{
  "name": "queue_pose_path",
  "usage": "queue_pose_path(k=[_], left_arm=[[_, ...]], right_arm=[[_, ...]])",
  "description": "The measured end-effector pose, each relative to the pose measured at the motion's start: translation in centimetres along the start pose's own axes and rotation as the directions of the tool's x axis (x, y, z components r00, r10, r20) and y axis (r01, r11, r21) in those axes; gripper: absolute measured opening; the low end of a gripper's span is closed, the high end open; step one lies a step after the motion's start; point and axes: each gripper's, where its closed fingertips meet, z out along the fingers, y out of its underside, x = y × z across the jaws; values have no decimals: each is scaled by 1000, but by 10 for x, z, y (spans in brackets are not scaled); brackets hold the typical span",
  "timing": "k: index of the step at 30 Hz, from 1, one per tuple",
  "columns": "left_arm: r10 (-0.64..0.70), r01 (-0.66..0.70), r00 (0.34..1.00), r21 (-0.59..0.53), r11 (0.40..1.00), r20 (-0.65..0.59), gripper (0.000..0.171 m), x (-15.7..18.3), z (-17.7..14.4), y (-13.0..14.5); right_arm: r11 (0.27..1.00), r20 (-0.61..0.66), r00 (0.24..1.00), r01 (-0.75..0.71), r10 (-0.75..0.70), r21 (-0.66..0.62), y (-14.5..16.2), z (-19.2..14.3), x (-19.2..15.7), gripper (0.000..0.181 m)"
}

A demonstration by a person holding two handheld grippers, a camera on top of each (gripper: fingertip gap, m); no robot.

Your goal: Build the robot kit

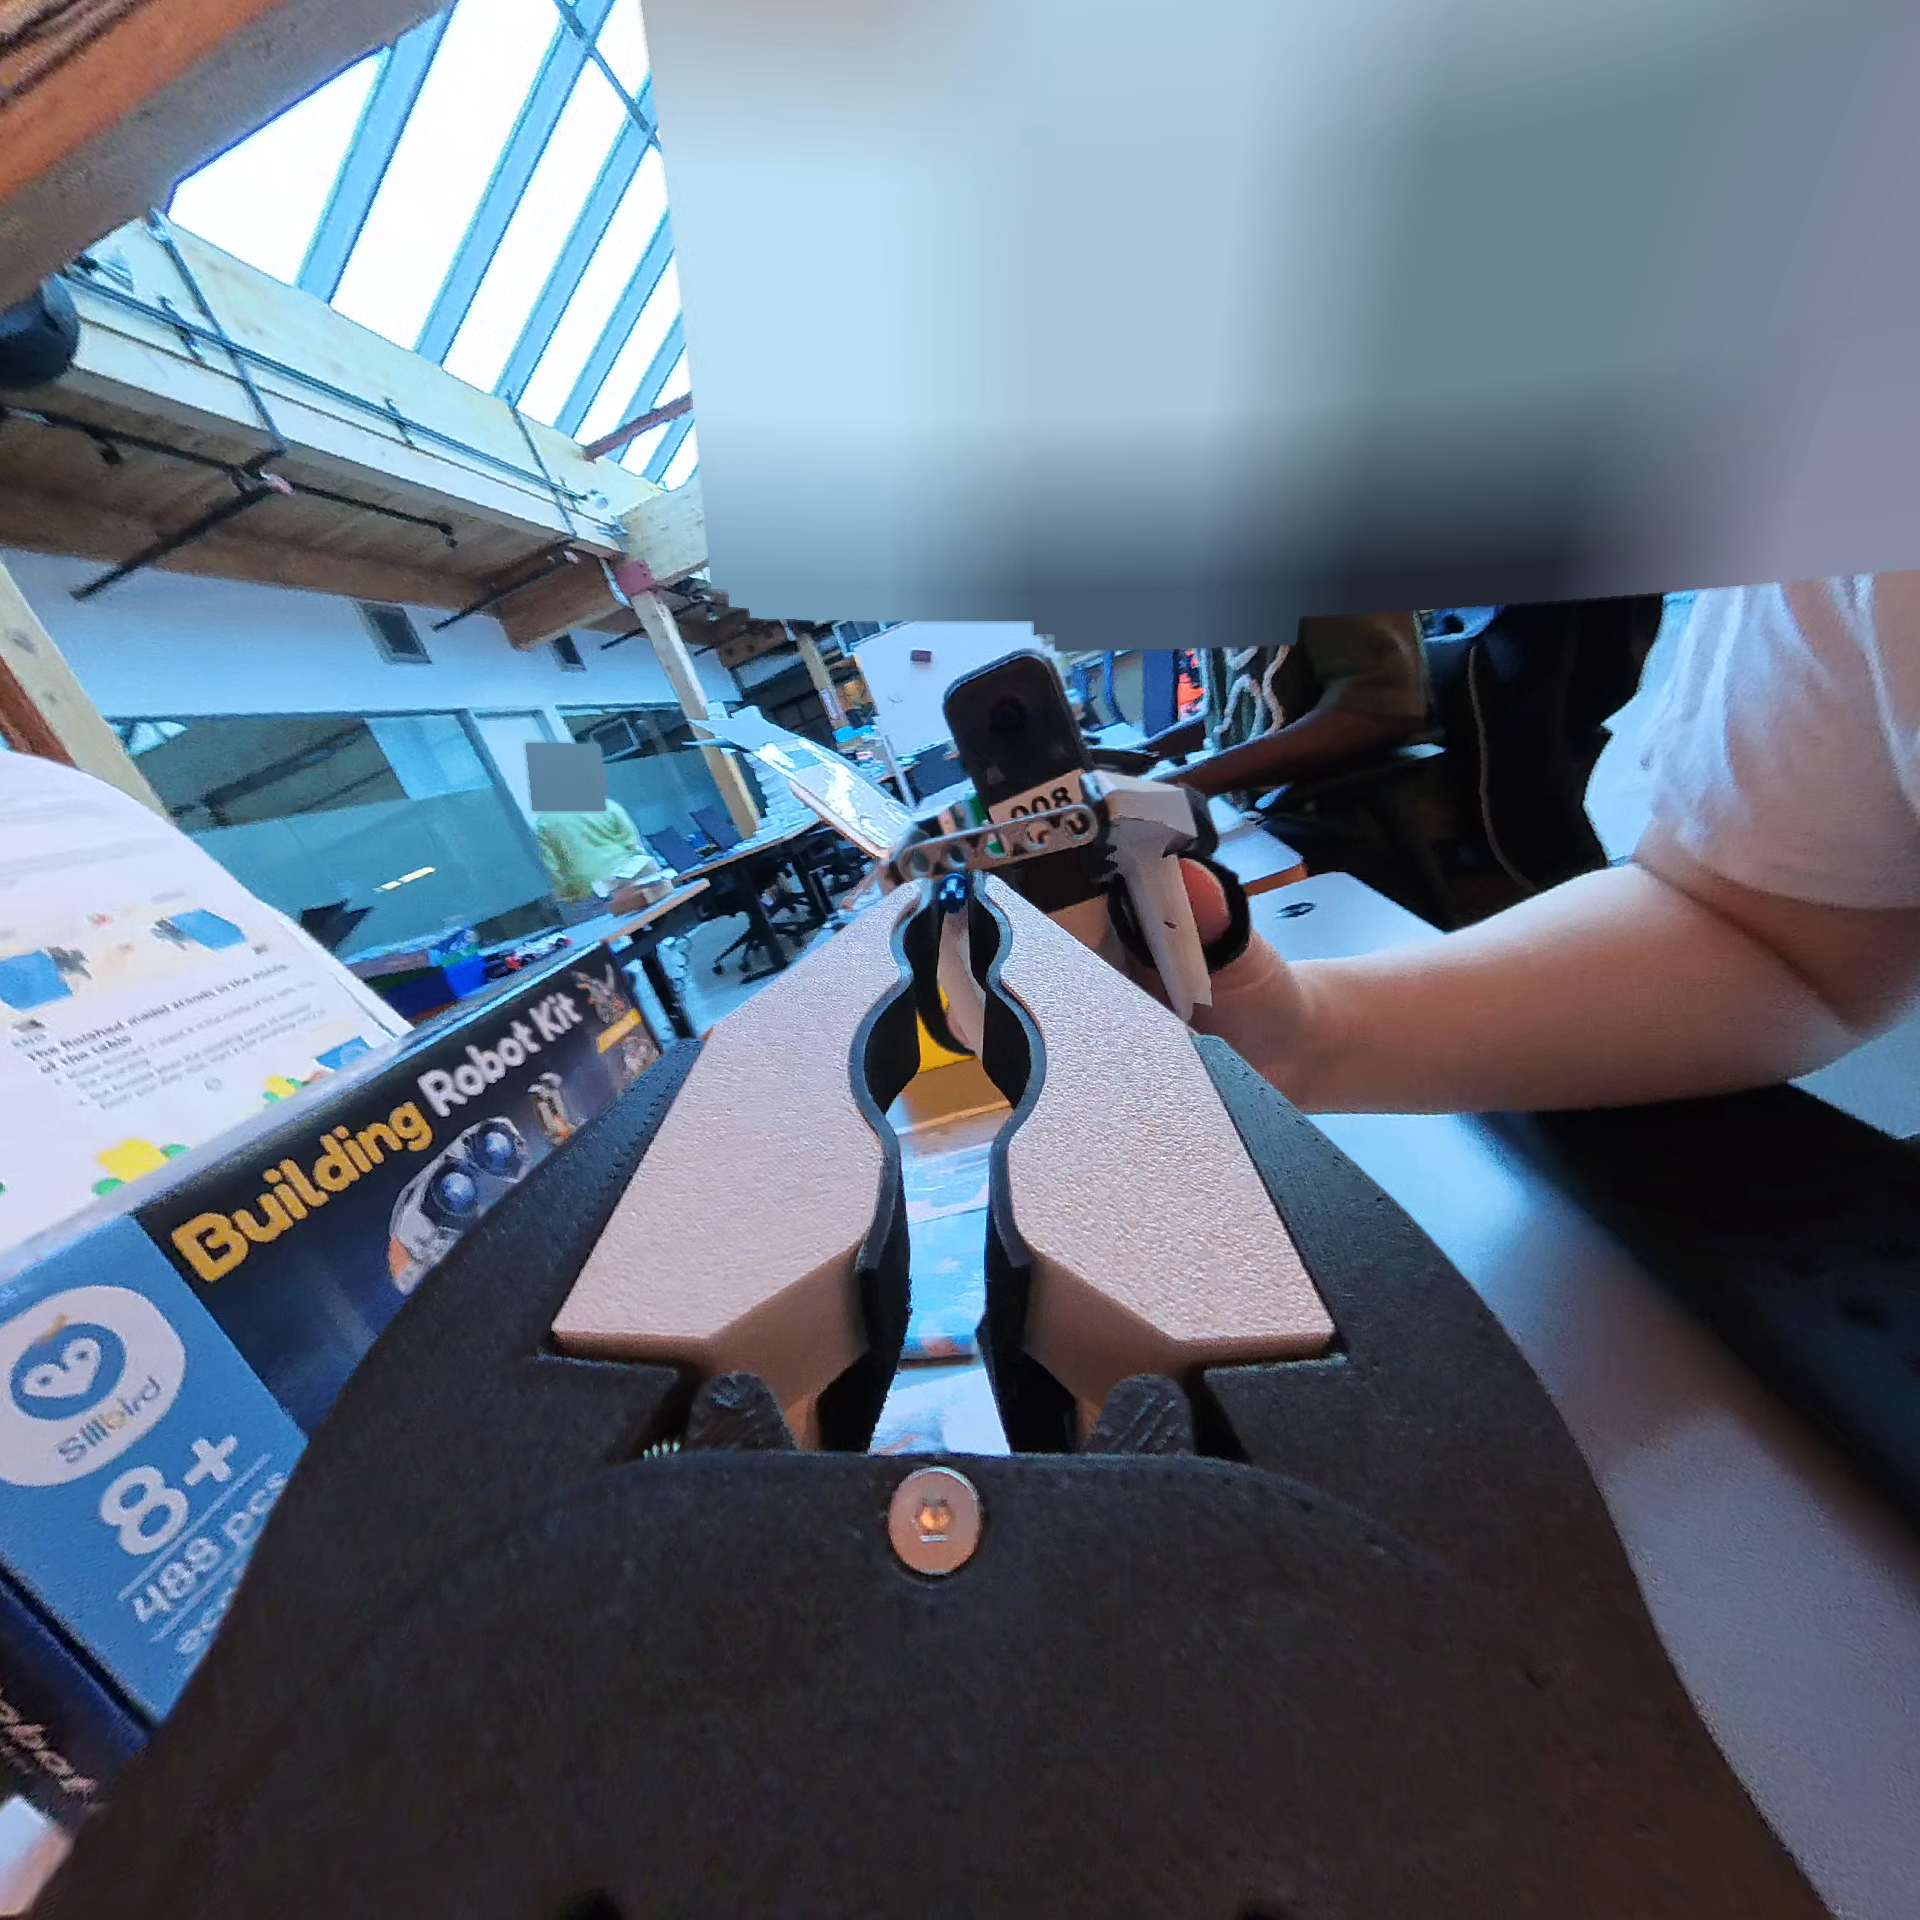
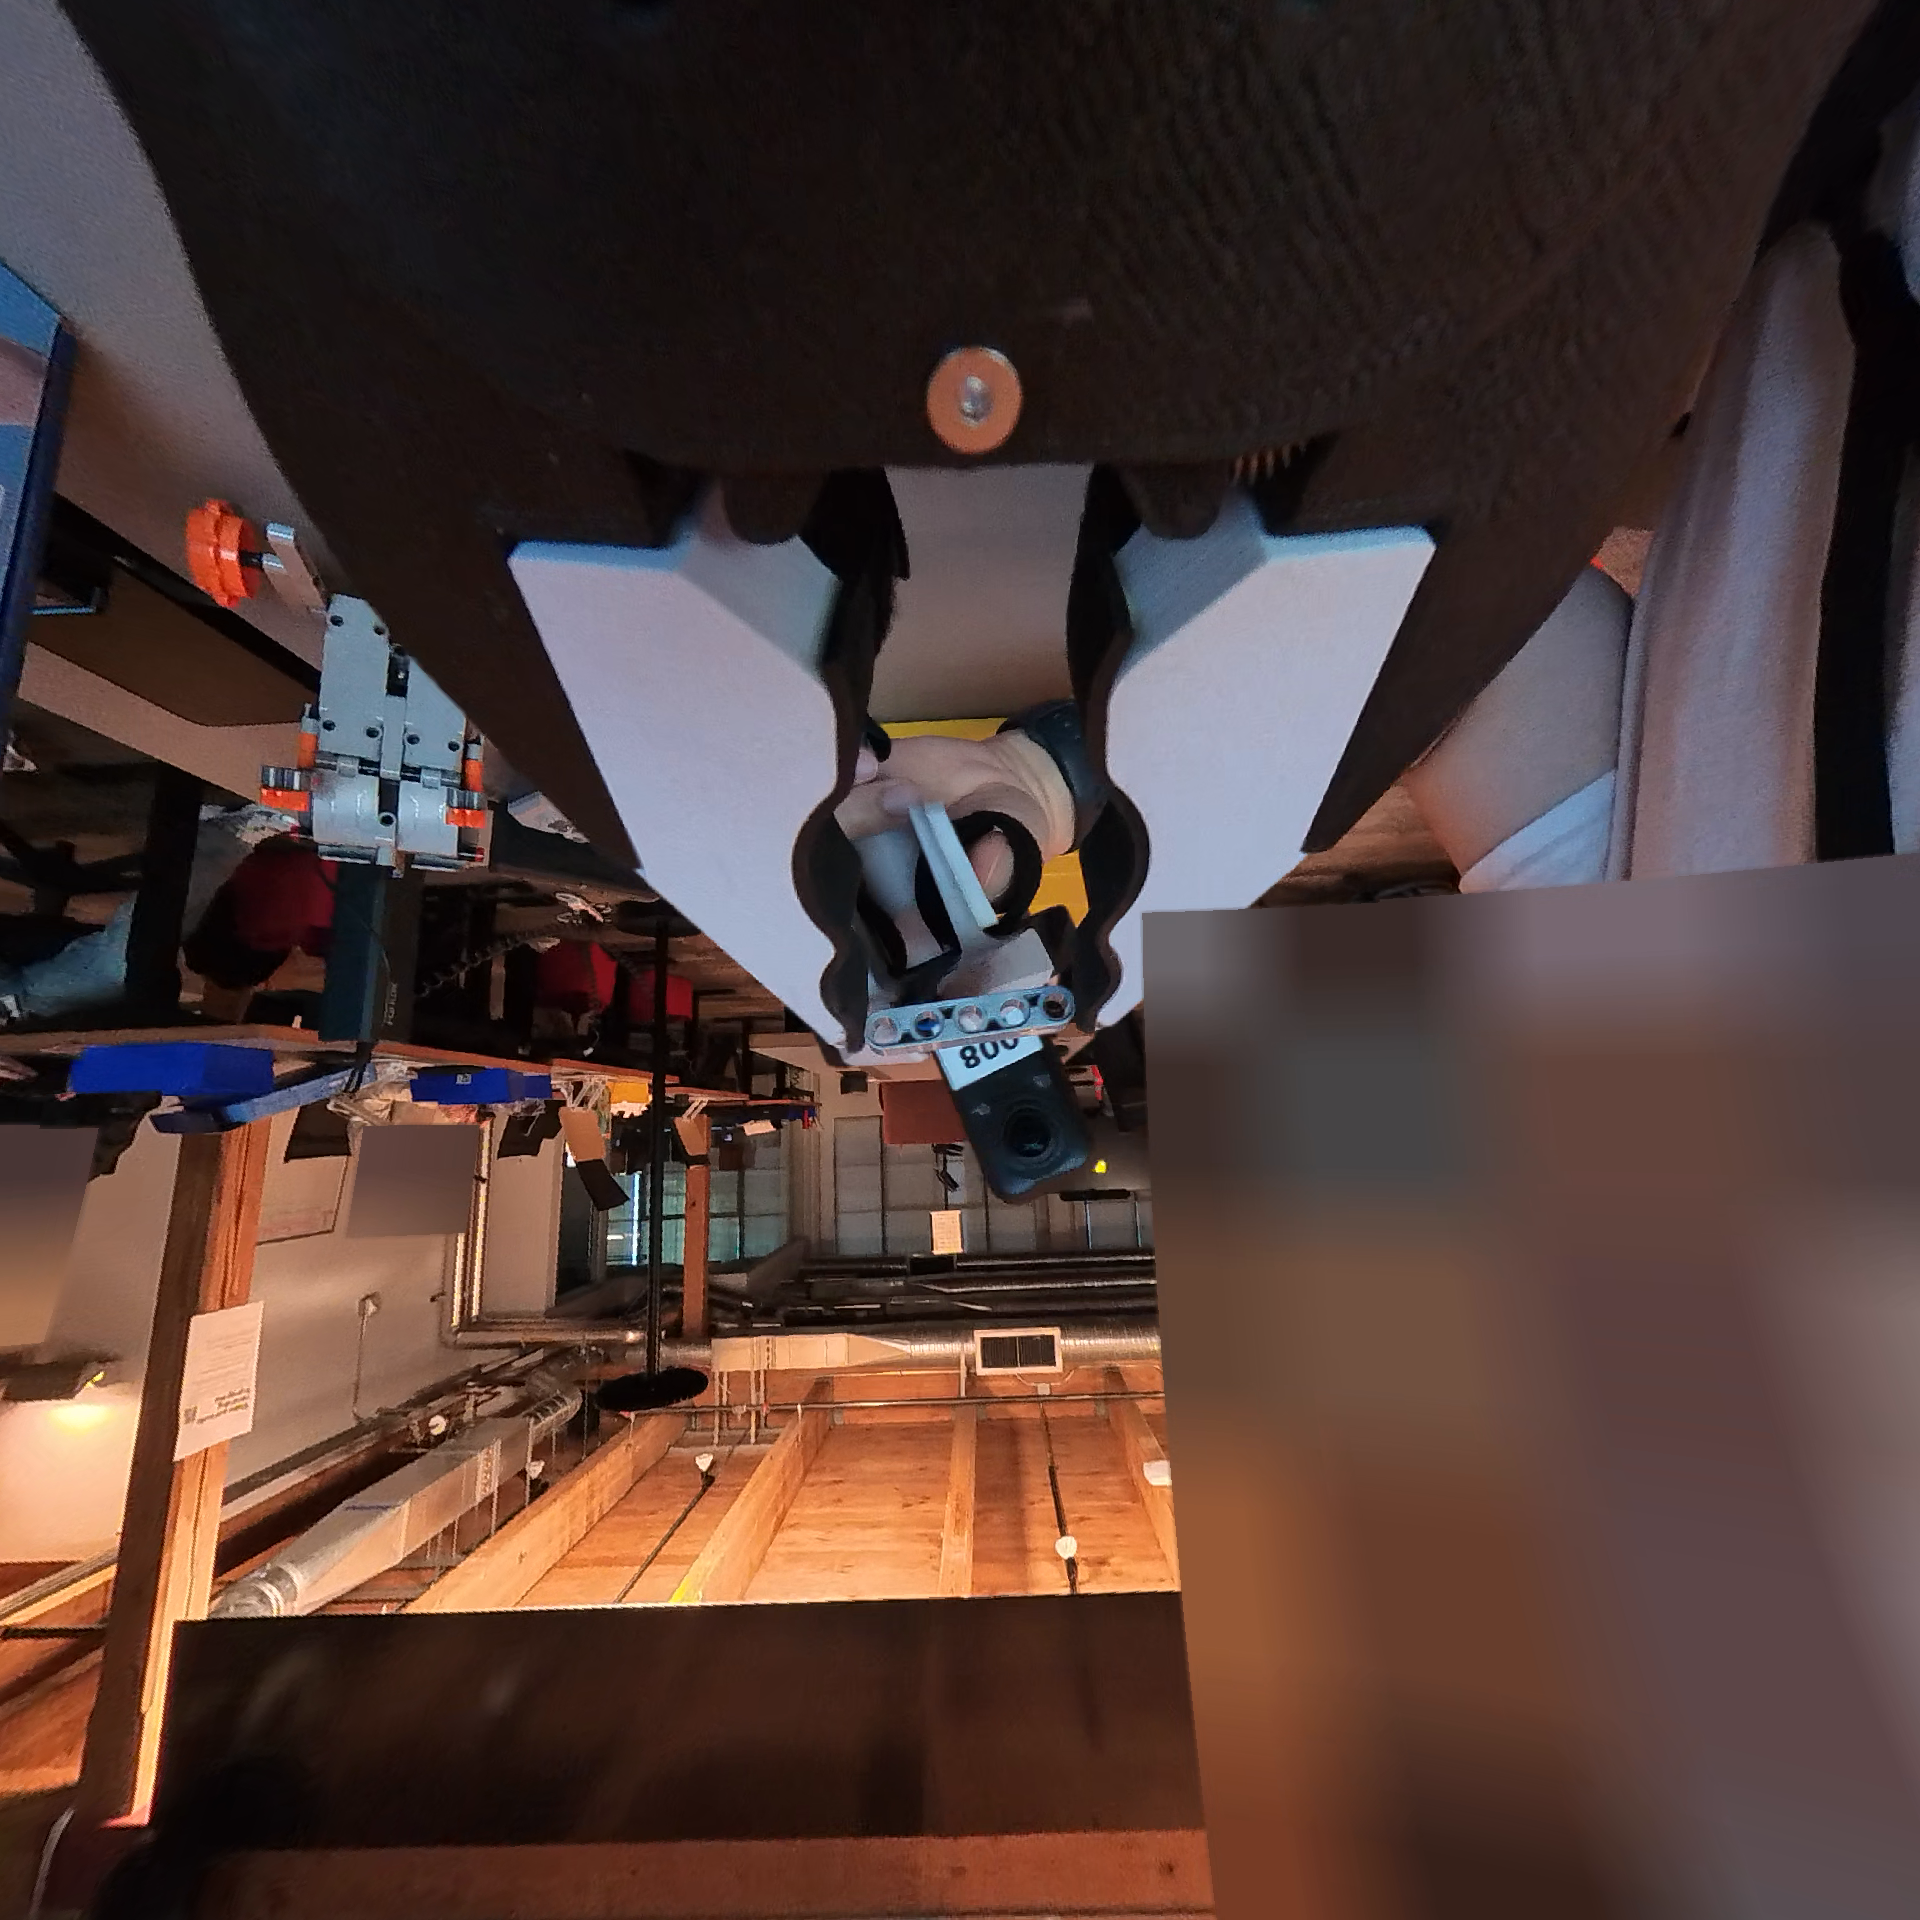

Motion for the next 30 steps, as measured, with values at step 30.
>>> queue_pose_path(k=[30], left_arm=[[-19,18,998,15,1000,62,2,-9,1,3]], right_arm=[[993,-114,987,115,-115,-3,3,1,10,38]])
